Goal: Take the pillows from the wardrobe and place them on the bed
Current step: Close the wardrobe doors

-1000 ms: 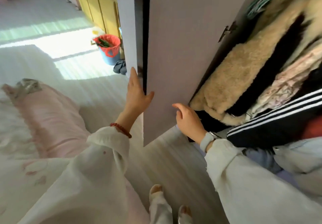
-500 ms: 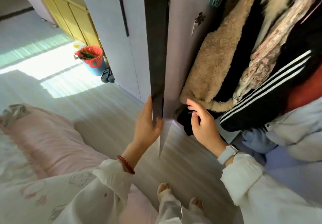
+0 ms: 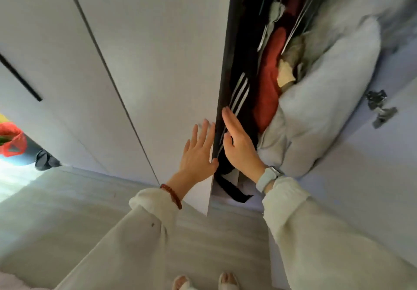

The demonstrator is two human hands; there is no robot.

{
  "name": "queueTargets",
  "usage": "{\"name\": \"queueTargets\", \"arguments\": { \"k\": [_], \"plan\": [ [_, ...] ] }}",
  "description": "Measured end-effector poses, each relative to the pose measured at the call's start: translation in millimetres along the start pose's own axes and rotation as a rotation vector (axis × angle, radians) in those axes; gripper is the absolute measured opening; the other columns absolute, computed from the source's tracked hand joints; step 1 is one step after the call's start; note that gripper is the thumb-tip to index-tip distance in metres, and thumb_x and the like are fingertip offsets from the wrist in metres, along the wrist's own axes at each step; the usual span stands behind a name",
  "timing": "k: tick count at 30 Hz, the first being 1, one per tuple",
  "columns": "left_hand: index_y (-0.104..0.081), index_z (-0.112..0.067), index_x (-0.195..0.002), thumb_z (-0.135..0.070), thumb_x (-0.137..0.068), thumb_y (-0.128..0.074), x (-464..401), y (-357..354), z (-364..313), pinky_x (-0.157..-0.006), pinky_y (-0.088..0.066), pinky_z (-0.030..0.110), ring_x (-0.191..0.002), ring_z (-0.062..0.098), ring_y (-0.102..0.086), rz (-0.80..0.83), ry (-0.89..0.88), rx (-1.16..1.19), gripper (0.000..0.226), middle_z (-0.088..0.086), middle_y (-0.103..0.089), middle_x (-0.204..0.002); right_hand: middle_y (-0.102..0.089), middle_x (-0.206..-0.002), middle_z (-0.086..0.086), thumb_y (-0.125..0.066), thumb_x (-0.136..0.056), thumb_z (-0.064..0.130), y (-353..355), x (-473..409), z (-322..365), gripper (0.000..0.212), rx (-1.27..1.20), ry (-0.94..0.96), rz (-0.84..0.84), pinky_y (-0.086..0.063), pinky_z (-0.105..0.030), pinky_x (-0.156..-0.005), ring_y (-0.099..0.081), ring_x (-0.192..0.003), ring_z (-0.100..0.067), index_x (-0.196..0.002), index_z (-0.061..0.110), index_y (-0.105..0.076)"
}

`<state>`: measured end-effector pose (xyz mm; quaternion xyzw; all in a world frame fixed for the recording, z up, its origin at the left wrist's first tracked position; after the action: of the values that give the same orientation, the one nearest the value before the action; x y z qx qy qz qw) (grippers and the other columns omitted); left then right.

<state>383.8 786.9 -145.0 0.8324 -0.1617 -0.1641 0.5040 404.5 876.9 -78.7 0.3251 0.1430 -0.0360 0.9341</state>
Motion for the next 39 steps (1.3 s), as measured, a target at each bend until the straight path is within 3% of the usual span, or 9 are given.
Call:
{"name": "queueTargets", "arguments": {
  "k": [4, 8, 12, 16, 22, 26, 28, 32, 39],
  "plan": [
    [0.017, -0.026, -0.142, -0.026, -0.083, -0.056, -50.7, -8.0, -12.2, -0.113, -0.019, 0.055, -0.141, 0.030, 0.015, 0.037, 0.073, -0.015, 0.094, 0.002, 0.017, -0.155, -0.026, -0.150, -0.008, -0.033, -0.092, -0.001, 15.9, -37.8, -29.2, 0.062, -0.025, -0.157, 0.059, -0.028, -0.019, -0.100, -0.034, -0.133, -0.020, -0.144, 0.024, -0.012],
    [0.005, -0.023, -0.144, -0.022, -0.086, -0.054, -84.8, -1.1, -20.3, -0.113, -0.021, 0.054, -0.141, 0.033, 0.013, 0.054, 0.099, -0.046, 0.082, 0.003, 0.014, -0.156, -0.035, -0.147, -0.007, -0.033, -0.092, 0.001, 28.1, -60.2, -49.6, 0.061, -0.070, -0.234, 0.110, -0.039, -0.022, -0.087, -0.055, -0.102, -0.018, -0.143, 0.028, -0.015],
    [-0.010, -0.019, -0.145, -0.018, -0.088, -0.050, -83.1, 4.7, -28.6, -0.114, -0.018, 0.049, -0.143, 0.032, 0.005, -0.060, 0.108, -0.017, 0.069, 0.005, 0.000, -0.157, -0.038, -0.146, -0.006, -0.035, -0.093, 0.002, 50.2, -34.6, -73.4, 0.051, -0.118, -0.300, -0.018, -0.031, -0.027, -0.105, -0.040, -0.130, -0.021, -0.140, 0.019, -0.028],
    [-0.026, -0.015, -0.141, -0.016, -0.088, -0.050, -50.8, -34.9, -68.8, -0.112, -0.019, 0.045, -0.143, 0.028, -0.006, -0.001, -0.079, 0.062, 0.058, 0.008, -0.014, -0.155, -0.054, -0.131, -0.012, -0.038, -0.093, 0.000, 76.5, 54.7, -107.0, 0.038, -0.060, -0.450, -0.260, -0.037, -0.025, -0.100, -0.050, -0.120, -0.023, -0.129, 0.009, -0.045],
    [-0.036, -0.010, -0.137, -0.011, -0.087, -0.049, 6.8, -97.2, -181.3, -0.112, -0.024, 0.045, -0.140, 0.030, -0.021, 0.267, -0.592, 0.143, 0.051, 0.012, -0.024, -0.152, -0.064, -0.112, -0.011, -0.038, -0.089, -0.006, 124.7, 259.0, -125.6, 0.034, 0.074, -0.833, -0.815, -0.046, -0.032, -0.088, -0.059, -0.102, -0.023, -0.117, 0.009, -0.052],
    [-0.036, -0.008, -0.137, -0.009, -0.086, -0.052, 47.0, -106.0, -263.4, -0.109, -0.025, 0.047, -0.138, 0.034, -0.025, 0.305, -0.922, 0.190, 0.053, 0.015, -0.030, -0.149, -0.057, -0.096, -0.009, -0.038, -0.089, -0.005, 165.5, 364.5, -91.6, 0.025, 0.190, -0.923, -1.284, -0.045, -0.039, -0.072, -0.053, -0.079, -0.022, -0.107, 0.009, -0.048],
    [-0.036, -0.009, -0.137, -0.009, -0.086, -0.052, 65.7, -106.2, -295.6, -0.109, -0.026, 0.047, -0.138, 0.034, -0.026, 0.312, -1.039, 0.214, 0.053, 0.014, -0.030, -0.149, -0.048, -0.103, -0.007, -0.039, -0.087, -0.007, 183.3, 390.9, -80.2, 0.029, 0.201, -0.932, -1.439, -0.048, -0.045, -0.079, -0.050, -0.086, -0.023, -0.112, 0.007, -0.043],
    [-0.035, -0.010, -0.138, -0.009, -0.087, -0.052, 87.1, -102.5, -332.3, -0.107, -0.029, 0.046, -0.137, 0.033, -0.028, 0.306, -1.158, 0.262, 0.053, 0.014, -0.031, -0.148, -0.034, -0.136, -0.001, -0.041, -0.090, -0.002, 206.4, 377.2, -89.4, 0.056, 0.031, -0.865, -1.269, -0.033, -0.031, -0.105, -0.035, -0.123, -0.016, -0.139, 0.014, -0.019],
    [-0.036, -0.010, -0.136, -0.020, -0.089, -0.056, 87.1, -66.0, -313.9, -0.110, -0.029, 0.042, -0.135, 0.027, -0.030, 0.322, -0.997, 0.531, 0.053, 0.010, -0.034, -0.147, -0.053, -0.129, -0.006, -0.034, -0.089, -0.007, 176.6, 362.5, -71.3, 0.054, 0.142, -0.817, -1.153, -0.041, -0.029, -0.101, -0.053, -0.113, -0.021, -0.139, 0.014, -0.030]
  ]
}}
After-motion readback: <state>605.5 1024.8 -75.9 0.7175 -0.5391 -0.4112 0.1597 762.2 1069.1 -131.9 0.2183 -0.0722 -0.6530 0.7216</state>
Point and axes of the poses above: each hand's wrist, its own x-axis away from the middle knuckle, its own y-axis out of the back of the hand, z = x × y, the point moved 8 cm from there along -x, towards the middle knuckle
